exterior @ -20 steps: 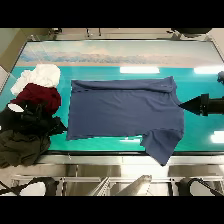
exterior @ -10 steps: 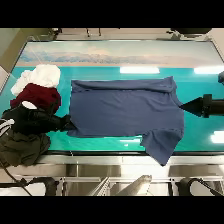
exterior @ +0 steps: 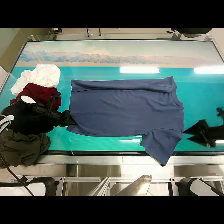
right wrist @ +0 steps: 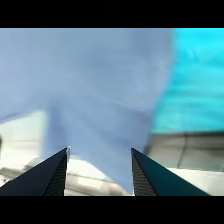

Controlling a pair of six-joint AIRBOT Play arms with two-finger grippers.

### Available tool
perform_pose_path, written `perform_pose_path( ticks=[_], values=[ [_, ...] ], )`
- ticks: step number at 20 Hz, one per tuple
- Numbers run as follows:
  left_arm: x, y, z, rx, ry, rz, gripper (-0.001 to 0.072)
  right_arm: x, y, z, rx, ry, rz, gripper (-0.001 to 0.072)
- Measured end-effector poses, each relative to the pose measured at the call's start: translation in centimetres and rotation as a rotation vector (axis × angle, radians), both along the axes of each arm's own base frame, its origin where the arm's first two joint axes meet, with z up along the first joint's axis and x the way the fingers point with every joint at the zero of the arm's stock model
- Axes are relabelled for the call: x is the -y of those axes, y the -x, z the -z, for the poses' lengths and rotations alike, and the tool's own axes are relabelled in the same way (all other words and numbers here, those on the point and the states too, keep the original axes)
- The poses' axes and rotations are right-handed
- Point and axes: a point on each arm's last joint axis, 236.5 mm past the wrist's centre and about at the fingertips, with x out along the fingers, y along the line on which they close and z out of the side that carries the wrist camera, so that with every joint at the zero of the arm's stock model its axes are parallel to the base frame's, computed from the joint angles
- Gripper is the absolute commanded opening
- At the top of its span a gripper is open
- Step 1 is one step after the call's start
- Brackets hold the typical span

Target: Fold the shirts.

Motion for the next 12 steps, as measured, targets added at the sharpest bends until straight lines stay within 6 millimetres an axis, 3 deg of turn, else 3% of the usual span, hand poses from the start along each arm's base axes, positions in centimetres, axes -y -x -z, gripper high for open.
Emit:
perform_pose_path(
  ticks=[5, 10, 11, 12],
  values=[
    [0.2, 0.2, -0.2, -0.006, 0.011, 0.007, 0.0014, -0.3, 0.7, 3.7, -0.039, -0.029, 0.011, 0.0432],
    [0.2, 0.3, -0.3, -0.01, 0.015, 0.012, 0.0013, -1.5, -0.5, 4.7, 0.015, -0.109, 0.007, 0.0427],
    [0.2, 0.3, -0.3, -0.01, 0.015, 0.012, 0.0013, -1.7, -0.7, 4.8, 0.024, -0.121, 0.002, 0.0353],
    [0.3, 0.4, -0.3, -0.011, 0.016, 0.013, 0.0013, -2.0, -0.9, 5.1, 0.03, -0.126, -0.006, 0.0226]
  ],
)
